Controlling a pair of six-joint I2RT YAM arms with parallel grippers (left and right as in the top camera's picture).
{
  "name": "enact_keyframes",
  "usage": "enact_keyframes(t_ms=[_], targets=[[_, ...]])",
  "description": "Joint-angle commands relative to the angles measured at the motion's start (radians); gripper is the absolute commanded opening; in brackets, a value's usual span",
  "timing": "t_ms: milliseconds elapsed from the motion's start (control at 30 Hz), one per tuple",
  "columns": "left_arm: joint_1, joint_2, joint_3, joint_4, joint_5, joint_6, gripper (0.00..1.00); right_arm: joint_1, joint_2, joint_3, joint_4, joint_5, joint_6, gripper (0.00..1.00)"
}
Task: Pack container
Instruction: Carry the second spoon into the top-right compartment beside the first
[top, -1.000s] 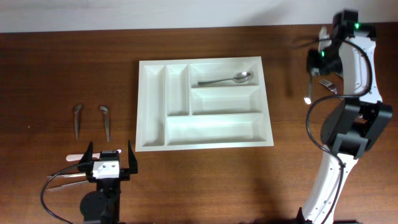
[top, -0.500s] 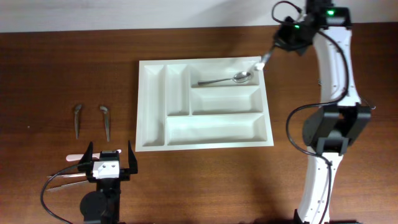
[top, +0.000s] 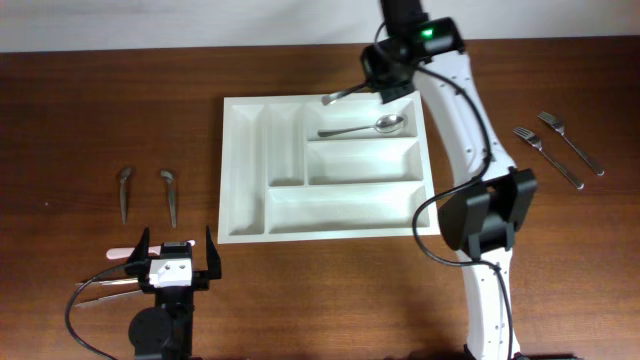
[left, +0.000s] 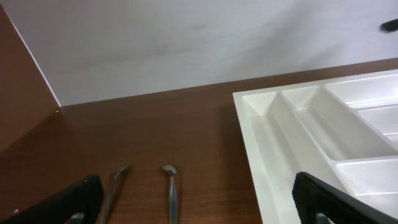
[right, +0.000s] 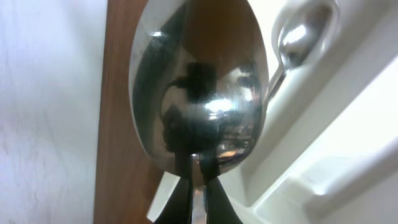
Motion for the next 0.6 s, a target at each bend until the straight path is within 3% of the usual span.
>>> enact_keyframes(t_ms=[0, 300, 567], targets=[[0.006, -0.009, -0.007, 0.003, -0.011, -0.009, 0.99, 0.022, -0.009, 0.018, -0.002, 0.156, 0.144, 0.04], [0.006, -0.009, -0.007, 0.002, -0.011, -0.009, 0.99, 0.021, 0.048, 0.017, -0.011, 0.173, 0.241, 0.04], [0.006, -0.009, -0.007, 0.002, -0.011, -0.009, 0.99, 0.023, 0.077, 0.017, -0.012, 0.17, 0.24, 0.04]])
